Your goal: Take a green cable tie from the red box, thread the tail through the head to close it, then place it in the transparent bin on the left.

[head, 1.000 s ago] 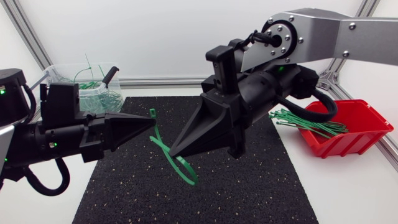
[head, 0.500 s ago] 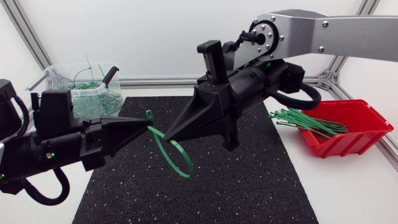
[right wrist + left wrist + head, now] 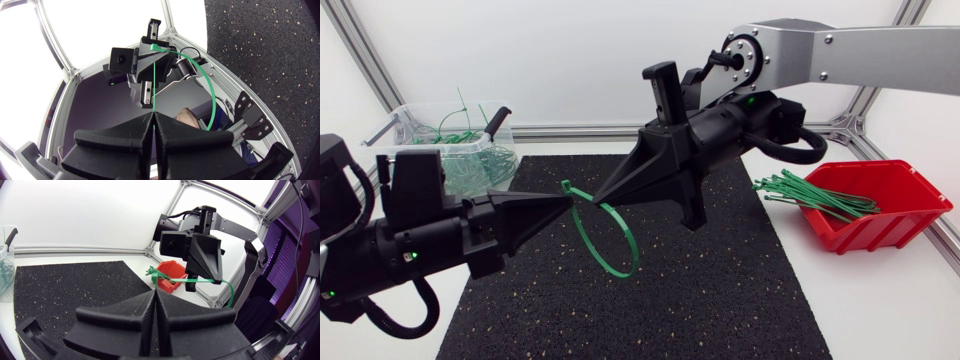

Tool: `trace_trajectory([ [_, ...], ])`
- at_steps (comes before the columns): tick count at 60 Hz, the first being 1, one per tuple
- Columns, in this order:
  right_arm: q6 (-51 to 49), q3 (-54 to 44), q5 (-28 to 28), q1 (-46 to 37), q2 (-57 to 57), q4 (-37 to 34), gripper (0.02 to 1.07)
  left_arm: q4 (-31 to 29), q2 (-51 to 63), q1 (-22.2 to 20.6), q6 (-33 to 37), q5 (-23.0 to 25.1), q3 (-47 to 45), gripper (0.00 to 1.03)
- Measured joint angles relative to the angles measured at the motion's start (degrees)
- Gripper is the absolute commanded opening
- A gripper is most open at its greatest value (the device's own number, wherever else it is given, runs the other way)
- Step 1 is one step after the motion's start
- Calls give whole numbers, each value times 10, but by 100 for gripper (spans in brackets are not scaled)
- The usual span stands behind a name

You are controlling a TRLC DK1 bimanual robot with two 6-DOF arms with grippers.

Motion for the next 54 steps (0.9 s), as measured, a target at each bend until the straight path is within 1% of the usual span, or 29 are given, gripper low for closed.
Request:
trace_trajectory([
  [9, 0, 1, 0, -4, 8, 0, 8, 10, 0, -2, 0, -7, -6, 3],
  [16, -1, 1, 0, -3, 9, 2, 8, 29, 0, -2, 0, -9, -15, 3],
  [27, -37, -12, 0, -1, 9, 2, 8, 60, 4, -1, 3, -11, -31, 3],
  [45, -113, -33, 0, 6, 9, 3, 8, 94, 21, -1, 44, -32, -42, 3],
  [54, -126, -33, 2, 6, 9, 25, 8, 105, 21, -3, 66, -48, -51, 3],
])
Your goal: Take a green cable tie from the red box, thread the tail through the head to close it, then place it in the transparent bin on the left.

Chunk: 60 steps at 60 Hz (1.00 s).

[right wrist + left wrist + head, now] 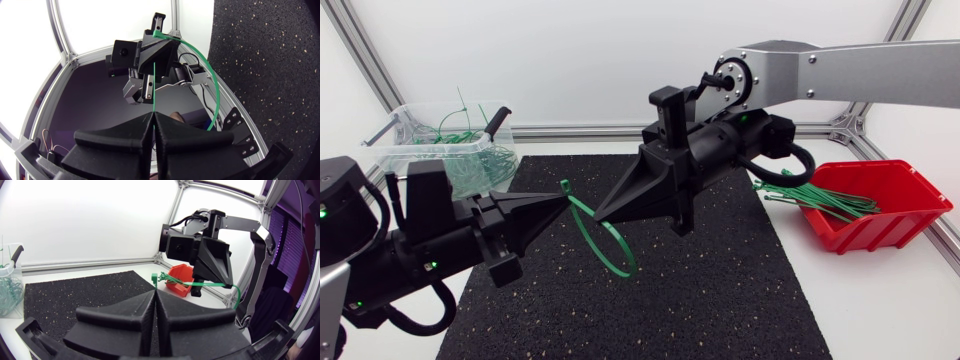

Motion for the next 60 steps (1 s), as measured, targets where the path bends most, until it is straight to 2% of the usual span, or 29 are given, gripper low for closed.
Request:
trace_trajectory([
  [14, -6, 0, 5, 0, 2, 8, 8, 6, -12, -30, 31, -36, -17, 3],
  [60, -6, -2, 7, -6, 17, 5, 8, 14, -12, -33, 39, -40, -18, 3],
])
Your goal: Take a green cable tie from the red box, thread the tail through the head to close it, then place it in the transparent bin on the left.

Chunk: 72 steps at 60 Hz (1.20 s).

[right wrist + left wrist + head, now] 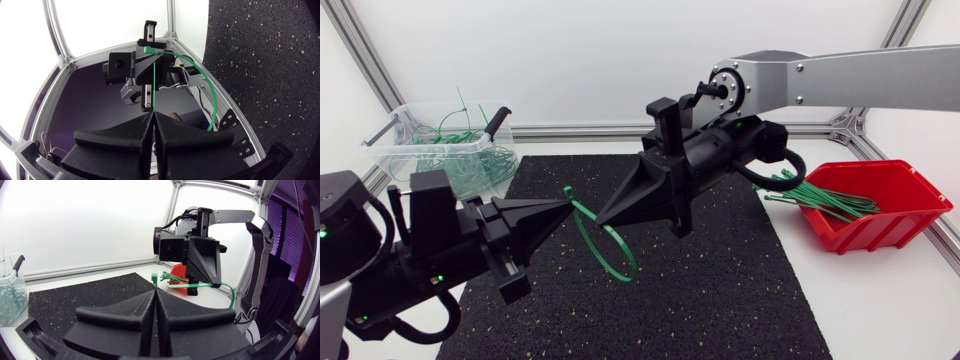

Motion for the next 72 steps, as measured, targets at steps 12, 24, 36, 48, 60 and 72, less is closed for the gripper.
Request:
trace_trajectory([
  [12, 0, 18, 0, -3, 0, -3, 8, -4, -1, -3, -1, 0, 0, 3],
  [24, 0, 19, 0, -3, 7, -4, 8, -4, -1, -3, -2, 0, 0, 3],
  [36, 0, 19, 0, -3, 13, -4, 8, -4, -1, -3, -2, 0, 0, 3],
  [48, 0, 19, 0, -3, 14, -4, 8, -4, -1, -6, -2, 0, 0, 3],
  [60, 0, 19, 0, -3, 14, -4, 8, -4, -1, -6, -2, 0, 0, 3],
  [72, 0, 19, 0, -3, 14, -5, 8, -4, -1, -6, -2, 0, 0, 3],
])
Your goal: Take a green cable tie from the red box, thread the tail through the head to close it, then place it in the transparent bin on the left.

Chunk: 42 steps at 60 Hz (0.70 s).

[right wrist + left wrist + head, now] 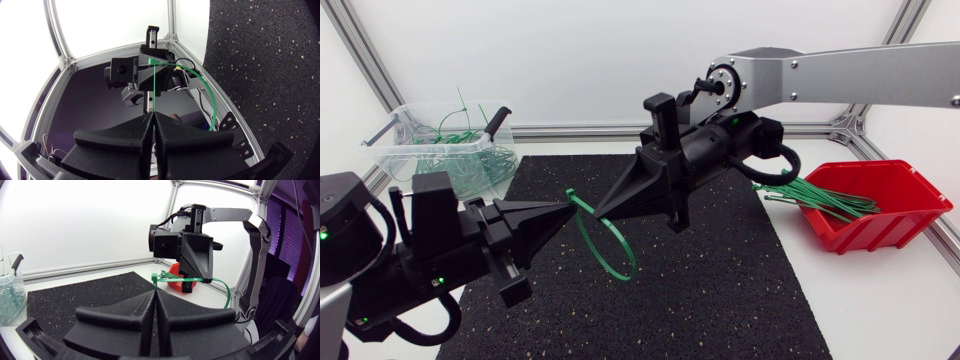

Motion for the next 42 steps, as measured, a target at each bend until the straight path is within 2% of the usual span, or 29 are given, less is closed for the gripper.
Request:
trace_trajectory([
  [30, 0, 0, 0, 0, 0, -13, 8, -9, 1, 0, -14, 1, 1, 3],
  [42, 0, 11, -1, 0, 0, -69, 8, -45, 5, 19, -59, 45, 15, 3],
])
